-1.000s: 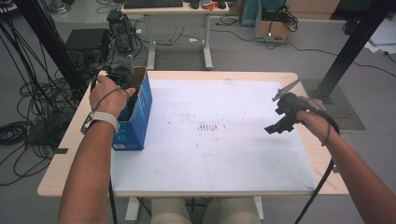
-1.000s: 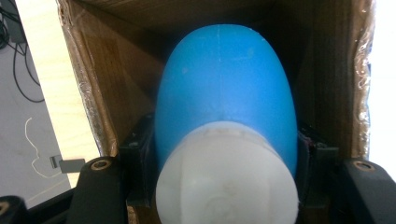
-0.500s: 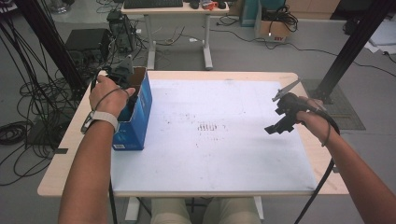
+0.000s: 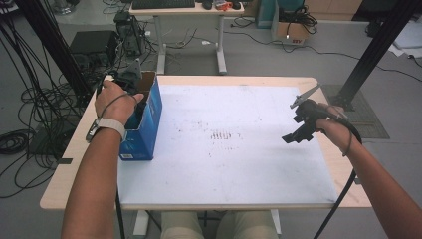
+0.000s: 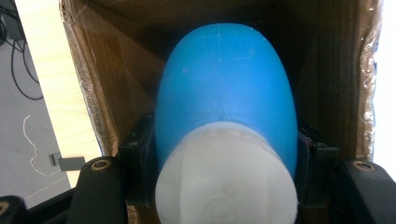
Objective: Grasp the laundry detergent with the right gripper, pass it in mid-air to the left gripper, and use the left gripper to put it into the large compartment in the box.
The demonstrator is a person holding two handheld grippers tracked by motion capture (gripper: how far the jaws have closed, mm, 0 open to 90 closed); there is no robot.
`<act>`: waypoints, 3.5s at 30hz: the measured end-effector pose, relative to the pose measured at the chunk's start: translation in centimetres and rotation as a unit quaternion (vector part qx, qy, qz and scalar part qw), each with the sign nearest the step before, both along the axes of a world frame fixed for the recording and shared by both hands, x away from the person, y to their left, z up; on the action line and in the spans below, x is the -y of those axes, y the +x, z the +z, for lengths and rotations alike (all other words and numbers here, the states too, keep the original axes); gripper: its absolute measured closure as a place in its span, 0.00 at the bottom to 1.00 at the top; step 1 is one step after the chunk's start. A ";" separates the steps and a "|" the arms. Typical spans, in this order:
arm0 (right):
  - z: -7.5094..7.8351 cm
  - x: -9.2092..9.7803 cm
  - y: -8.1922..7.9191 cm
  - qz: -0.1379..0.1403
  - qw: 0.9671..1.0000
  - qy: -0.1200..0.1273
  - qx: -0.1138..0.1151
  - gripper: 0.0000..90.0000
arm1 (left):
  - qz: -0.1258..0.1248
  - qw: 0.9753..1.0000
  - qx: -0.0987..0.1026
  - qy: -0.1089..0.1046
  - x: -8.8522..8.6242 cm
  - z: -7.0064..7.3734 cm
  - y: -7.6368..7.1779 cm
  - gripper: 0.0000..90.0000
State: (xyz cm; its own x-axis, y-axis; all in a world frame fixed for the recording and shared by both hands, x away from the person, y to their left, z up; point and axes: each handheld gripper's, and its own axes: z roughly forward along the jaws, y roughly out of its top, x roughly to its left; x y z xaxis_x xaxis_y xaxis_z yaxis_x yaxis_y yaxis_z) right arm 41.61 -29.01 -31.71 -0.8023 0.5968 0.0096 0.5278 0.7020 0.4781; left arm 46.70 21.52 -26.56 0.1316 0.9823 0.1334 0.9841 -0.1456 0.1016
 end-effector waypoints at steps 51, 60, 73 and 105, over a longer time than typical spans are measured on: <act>-0.1 -0.2 0.3 0.009 1.000 -0.007 -0.002 0.03 | 0.004 1.000 0.004 0.000 -0.1 0.0 -0.1 0.42; 0.0 -0.2 0.2 0.007 1.000 -0.009 -0.004 0.03 | 0.004 1.000 0.001 0.000 0.0 0.0 -0.1 0.41; -0.3 -0.2 0.3 0.007 1.000 0.003 0.003 0.03 | 0.006 1.000 0.000 -0.002 -0.1 0.0 -0.1 0.41; -0.3 -0.3 0.3 0.007 1.000 0.002 -0.002 0.03 | 0.010 1.000 0.009 -0.016 -0.7 -0.1 -0.4 0.40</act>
